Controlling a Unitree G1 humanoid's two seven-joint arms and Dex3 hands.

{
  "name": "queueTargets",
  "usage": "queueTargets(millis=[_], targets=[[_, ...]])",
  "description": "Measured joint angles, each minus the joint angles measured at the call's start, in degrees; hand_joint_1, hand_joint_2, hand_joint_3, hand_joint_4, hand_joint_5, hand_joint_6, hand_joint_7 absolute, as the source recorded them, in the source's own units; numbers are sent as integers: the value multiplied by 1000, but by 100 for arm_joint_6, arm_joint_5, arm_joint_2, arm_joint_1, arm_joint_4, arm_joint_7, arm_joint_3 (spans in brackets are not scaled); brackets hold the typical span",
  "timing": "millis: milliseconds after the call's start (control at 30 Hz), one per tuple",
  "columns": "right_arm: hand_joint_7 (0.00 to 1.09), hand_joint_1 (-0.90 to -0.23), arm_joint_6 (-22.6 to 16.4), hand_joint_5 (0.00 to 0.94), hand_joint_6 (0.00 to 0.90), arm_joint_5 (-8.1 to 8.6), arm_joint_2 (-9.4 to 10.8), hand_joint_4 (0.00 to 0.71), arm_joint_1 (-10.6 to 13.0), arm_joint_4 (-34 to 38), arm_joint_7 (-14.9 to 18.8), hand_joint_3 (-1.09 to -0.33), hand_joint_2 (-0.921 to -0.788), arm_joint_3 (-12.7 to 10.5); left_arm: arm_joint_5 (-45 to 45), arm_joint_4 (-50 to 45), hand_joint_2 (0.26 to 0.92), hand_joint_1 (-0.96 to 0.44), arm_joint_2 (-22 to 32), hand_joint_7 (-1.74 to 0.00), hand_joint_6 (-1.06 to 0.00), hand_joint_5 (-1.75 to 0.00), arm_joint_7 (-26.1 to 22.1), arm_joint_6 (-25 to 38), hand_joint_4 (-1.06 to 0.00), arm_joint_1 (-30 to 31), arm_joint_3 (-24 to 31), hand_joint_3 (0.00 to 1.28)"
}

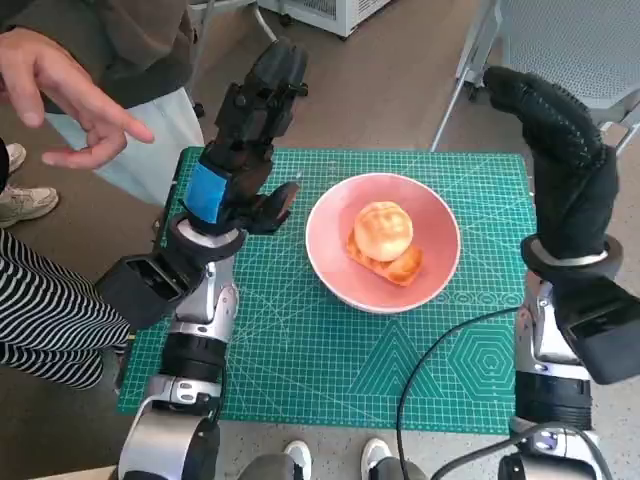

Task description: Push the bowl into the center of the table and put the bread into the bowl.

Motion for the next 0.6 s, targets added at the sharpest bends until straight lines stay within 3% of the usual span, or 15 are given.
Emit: queueTargets(millis=[600], targets=[[637,-606,-3,3,-1,-3,0,204,0,0,-40,-691,-921,20,-17,-37,921,-755,-7,-301,1,-6,-5,49,-23,1,1,511]])
